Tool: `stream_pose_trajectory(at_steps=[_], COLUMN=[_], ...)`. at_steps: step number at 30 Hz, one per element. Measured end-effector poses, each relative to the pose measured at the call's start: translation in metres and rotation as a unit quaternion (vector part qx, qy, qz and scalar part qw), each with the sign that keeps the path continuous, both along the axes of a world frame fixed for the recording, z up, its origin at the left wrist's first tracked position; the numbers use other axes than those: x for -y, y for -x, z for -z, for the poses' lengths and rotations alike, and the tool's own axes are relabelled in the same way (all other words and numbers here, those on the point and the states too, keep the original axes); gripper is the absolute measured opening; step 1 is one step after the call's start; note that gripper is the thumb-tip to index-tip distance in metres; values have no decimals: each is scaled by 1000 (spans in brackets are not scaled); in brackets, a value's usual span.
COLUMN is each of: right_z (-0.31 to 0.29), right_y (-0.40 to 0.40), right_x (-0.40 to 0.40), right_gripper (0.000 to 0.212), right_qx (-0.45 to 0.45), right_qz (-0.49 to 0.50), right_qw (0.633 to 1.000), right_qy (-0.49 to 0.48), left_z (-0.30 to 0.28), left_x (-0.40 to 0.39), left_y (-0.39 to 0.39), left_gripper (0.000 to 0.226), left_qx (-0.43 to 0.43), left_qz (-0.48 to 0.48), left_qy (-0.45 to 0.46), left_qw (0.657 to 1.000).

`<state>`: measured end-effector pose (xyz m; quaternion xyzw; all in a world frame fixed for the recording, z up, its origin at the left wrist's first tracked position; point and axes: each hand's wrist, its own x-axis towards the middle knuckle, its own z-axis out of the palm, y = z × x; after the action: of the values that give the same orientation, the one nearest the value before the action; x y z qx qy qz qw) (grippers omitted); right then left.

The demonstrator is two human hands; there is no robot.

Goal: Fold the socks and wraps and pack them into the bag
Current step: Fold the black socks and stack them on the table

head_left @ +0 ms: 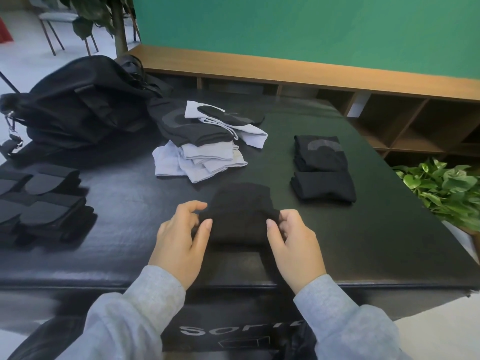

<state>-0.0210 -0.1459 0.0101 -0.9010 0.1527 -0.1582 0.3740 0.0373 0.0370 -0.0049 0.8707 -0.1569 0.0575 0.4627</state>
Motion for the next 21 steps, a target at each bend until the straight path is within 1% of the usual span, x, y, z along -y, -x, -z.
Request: stream_pose_trajectory(at_steps=[2, 4, 6, 8, 10, 13, 15, 18, 19, 21], right_z=[0, -2, -3, -4, -4, -3, -3, -1, 1, 6], right_y=[0, 0, 1, 1, 1, 1, 0, -1, -2, -2], right_x=[0, -1, -1, -2, -2, -2, -2, -2, -1, -2], right_gripper=[16, 15, 13, 13, 14, 16, 15, 13, 14, 19], right_qx=[-4, -11, -18, -20, -17, -14, -16, -11, -6, 16], right_qz=[-4, -5, -3, 2, 12, 25, 27, 33, 37, 44], right_qw=[1000, 1000, 1000, 1000, 1000, 999, 999, 999, 999, 998], right_qy=[15, 17, 17, 18, 21, 22, 25, 23, 22, 28], left_z=[-3, -4, -4, -5, -7, -6, -5, -7, -6, -4], left_x=[0, 0, 0, 2, 4, 4, 5, 7, 7, 6], left_y=[2, 3, 2, 1, 1, 0, 1, 1, 0, -1], left_gripper=[33, 39, 47, 53, 54, 49, 45, 41, 39, 34], left_qx=[-4, -35, -68, -70, -67, -41, -35, -26, -9, 55], left_qz=[1, 8, 14, 14, 0, -9, -12, -30, -38, -44], left_qy=[19, 22, 5, -19, -34, -42, -39, -60, -73, -109], left_qw=[1000, 999, 998, 997, 997, 998, 999, 997, 997, 992])
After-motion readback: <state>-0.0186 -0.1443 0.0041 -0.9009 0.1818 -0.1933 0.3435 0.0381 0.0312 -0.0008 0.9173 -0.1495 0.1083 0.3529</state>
